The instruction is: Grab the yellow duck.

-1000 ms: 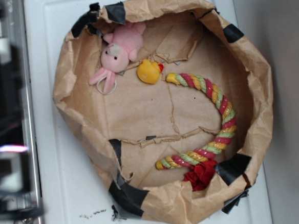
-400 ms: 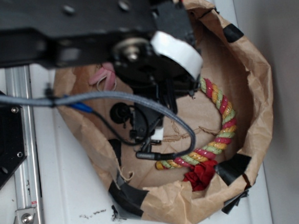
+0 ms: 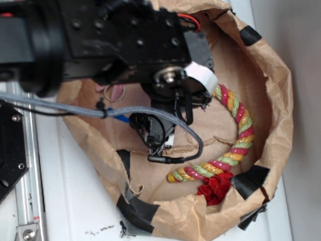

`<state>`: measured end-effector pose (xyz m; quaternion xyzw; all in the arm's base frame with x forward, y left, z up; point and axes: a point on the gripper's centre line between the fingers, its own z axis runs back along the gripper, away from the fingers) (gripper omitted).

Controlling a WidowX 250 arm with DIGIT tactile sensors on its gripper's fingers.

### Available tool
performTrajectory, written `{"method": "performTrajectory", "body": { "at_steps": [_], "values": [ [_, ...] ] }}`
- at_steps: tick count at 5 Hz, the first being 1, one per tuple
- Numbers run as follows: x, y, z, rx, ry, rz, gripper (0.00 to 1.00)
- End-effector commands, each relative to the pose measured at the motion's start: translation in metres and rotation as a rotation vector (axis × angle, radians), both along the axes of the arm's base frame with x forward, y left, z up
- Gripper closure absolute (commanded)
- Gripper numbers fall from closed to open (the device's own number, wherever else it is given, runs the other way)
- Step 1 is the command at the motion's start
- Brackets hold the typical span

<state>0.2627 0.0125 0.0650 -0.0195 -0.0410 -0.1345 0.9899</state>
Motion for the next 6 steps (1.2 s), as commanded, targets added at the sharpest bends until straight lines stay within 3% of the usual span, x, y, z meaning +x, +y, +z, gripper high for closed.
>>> {"method": "performTrajectory", "body": {
  "at_steps": [1, 5, 6],
  "values": [
    [0.026, 0.024, 0.001, 0.065, -0.016, -0.010, 0.00],
    [0.026, 0.024, 0.001, 0.065, -0.016, -0.010, 0.00],
    [0.000, 0.016, -0.009, 0.038, -0.008, -0.025, 0.00]
  ]
}}
